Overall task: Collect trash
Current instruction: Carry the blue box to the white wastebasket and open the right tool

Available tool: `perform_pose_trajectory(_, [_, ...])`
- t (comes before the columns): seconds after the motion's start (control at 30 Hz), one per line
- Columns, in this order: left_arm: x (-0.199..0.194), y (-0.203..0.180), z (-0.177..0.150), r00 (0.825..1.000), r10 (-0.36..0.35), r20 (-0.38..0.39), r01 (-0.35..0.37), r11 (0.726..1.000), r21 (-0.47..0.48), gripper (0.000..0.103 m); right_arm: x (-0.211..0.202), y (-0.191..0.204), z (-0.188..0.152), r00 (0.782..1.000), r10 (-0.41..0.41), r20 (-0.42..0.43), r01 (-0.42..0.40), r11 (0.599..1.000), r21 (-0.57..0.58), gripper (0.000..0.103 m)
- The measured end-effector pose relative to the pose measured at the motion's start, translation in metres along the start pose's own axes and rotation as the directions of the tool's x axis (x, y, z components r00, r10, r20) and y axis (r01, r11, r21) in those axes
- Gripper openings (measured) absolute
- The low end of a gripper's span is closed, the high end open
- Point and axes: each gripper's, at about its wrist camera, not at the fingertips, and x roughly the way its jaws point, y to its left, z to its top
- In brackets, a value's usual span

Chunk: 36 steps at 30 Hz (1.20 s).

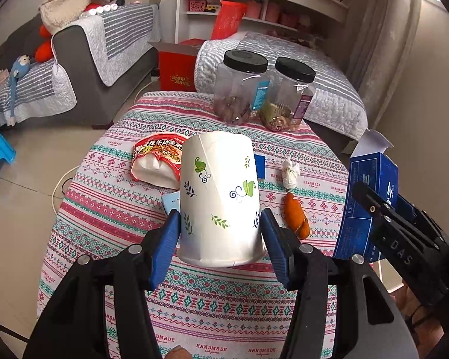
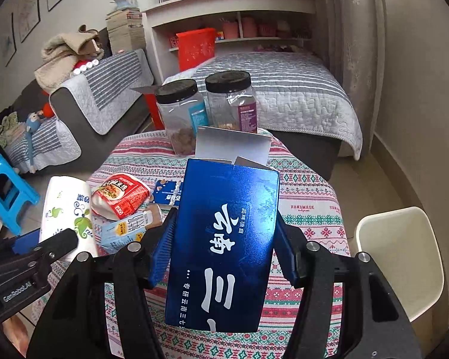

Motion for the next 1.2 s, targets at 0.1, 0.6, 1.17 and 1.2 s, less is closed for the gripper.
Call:
perform_pose_trajectory(0.1, [-0.004,-0.005,0.0,1.0,-0.004,0.025,0.004,1.0,-0.008,0.055,-0.012,-0.005,0.001,1.0,0.011,0.028,-0.011,1.0,0.003,0.056])
perform_pose_trajectory(0.6, [-0.023,-0.044,-0.006,0.991,-0.019,0.129,0.013,0.999,0.044,0.055,-0.056,-0.041,0.003,0.99,-0.012,0.139,0.009,1.0,0.027,0.057])
perform_pose_trajectory(1.17, [-0.022,-0.102,-0.015,0.987,-0.077,0.14,0.062,0.992,0.112,0.055,-0.086,-0.127,-0.011,0.971,-0.171,0.167,0.155,0.982,0.104,0.057])
perform_pose_trajectory(1.2, [-0.021,-0.107,-0.016,0.987,-0.083,0.138,0.067,0.991,0.12,0.055,-0.087,-0.134,-0.013,0.97,-0.182,0.163,0.165,0.98,0.112,0.057])
